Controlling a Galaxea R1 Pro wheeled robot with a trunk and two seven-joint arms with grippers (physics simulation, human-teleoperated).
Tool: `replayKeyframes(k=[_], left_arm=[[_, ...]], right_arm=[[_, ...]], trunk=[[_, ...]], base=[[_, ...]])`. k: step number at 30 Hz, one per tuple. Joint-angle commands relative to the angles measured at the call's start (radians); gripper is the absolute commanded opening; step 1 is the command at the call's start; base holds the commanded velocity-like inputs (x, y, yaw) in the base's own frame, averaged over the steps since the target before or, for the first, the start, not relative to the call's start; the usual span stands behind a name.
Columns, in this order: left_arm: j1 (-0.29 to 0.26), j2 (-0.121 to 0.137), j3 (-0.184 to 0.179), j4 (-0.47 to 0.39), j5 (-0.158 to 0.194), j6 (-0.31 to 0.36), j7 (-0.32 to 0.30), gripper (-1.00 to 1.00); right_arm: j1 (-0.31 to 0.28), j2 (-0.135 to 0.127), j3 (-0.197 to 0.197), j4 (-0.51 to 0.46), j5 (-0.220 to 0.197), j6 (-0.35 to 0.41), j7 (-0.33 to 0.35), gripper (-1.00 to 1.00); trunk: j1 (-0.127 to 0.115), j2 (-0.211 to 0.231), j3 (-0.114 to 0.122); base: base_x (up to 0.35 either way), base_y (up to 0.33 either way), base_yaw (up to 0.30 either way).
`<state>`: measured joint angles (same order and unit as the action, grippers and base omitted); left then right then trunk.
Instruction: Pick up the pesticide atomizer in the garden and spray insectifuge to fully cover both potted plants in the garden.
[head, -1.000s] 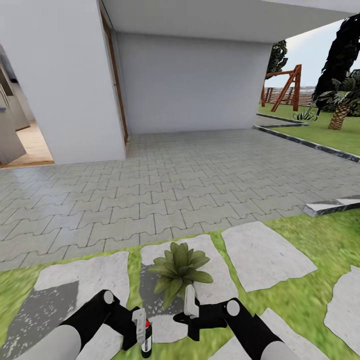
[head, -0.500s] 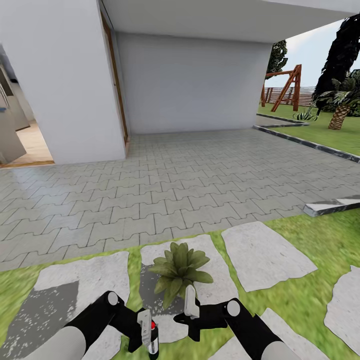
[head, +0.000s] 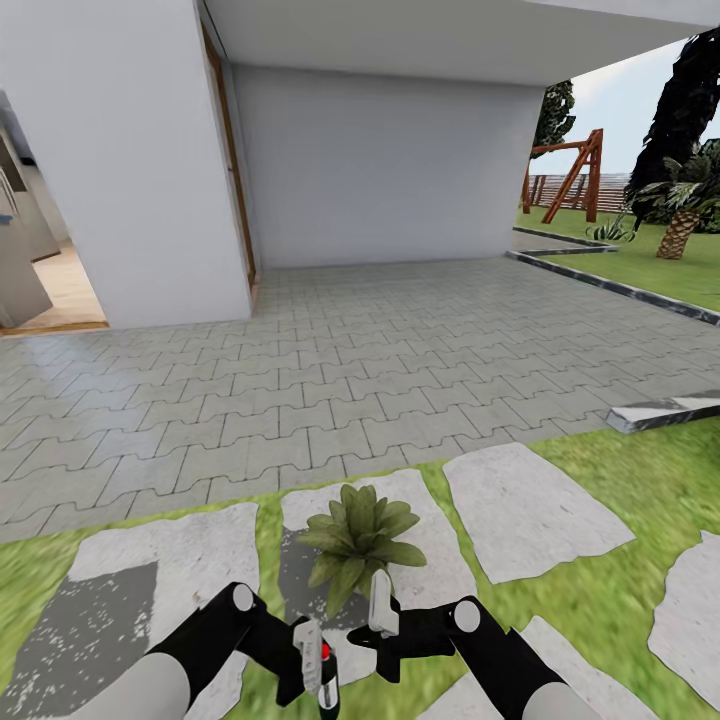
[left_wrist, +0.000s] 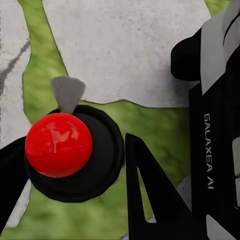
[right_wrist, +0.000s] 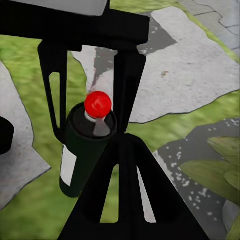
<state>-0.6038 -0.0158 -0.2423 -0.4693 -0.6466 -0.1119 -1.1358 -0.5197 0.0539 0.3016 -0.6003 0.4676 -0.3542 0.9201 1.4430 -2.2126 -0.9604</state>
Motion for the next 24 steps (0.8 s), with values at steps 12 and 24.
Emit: replayKeyframes(k=[12, 24], left_arm=[[-0.002, -0.026, 0.004, -0.002, -0.005, -0.02, 0.001, -1.0], [-0.003, -0.036, 0.006, -0.003, -0.004, -0.021, 0.001, -1.0]], right_arm=[[0.0, 0.0, -0.001, -0.001, 0.008, -0.005, 0.0, -1.0], [0.0, 0.0, -0.001, -0.001, 0.008, -0.005, 0.0, -1.0]], trunk=[[0.0, 0.0, -0.001], [0.0, 0.0, -0.001]], base=[[0.0, 0.0, 0.0], [0.0, 0.0, 0.0]])
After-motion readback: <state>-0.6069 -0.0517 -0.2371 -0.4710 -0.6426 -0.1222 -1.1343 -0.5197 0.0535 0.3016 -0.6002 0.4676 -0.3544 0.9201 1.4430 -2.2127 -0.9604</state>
